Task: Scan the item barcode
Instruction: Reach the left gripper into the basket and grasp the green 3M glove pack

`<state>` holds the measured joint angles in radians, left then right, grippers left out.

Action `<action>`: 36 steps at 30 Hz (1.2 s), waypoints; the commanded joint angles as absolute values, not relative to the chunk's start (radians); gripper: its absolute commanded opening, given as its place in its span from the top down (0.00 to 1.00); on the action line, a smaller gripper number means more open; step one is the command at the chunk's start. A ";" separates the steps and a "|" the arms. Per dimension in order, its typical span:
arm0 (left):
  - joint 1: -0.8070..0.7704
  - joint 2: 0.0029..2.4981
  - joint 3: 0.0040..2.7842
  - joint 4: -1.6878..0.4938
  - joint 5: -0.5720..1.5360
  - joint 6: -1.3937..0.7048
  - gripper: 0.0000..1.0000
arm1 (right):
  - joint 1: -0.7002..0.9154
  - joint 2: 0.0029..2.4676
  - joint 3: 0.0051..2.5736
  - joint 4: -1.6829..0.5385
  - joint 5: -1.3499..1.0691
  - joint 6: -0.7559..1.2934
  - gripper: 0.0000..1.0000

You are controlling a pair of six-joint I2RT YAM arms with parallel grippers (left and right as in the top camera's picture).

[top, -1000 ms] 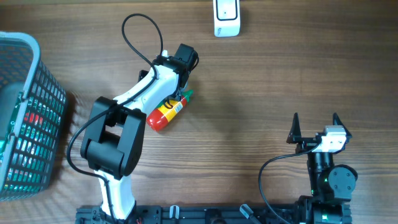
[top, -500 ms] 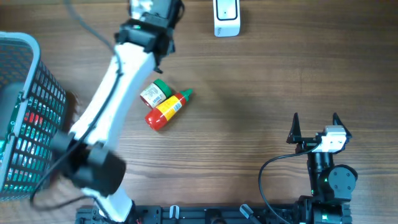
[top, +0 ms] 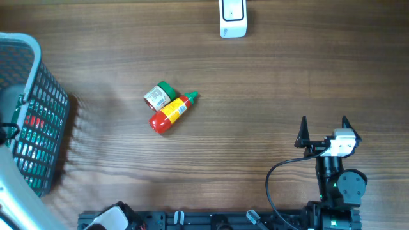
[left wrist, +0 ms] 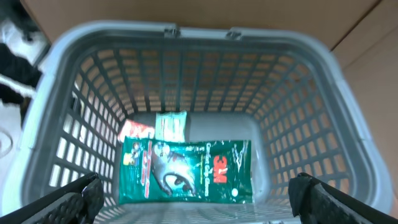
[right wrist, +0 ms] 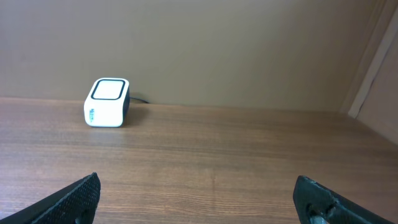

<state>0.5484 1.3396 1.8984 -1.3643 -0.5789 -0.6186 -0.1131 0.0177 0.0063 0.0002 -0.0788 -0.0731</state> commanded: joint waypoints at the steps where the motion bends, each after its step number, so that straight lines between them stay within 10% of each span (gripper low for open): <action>1: 0.678 1.448 1.905 -1.358 -0.435 -0.587 0.00 | -0.115 0.014 0.006 0.003 -0.089 -0.078 0.00; 13: 0.726 1.840 1.901 -1.250 -0.339 -0.278 0.02 | -0.115 0.014 0.006 0.003 -0.089 -0.079 0.00; 36: 0.778 1.778 1.354 -0.789 -0.270 -0.113 0.00 | -0.115 0.014 0.006 0.003 -0.089 -0.079 0.00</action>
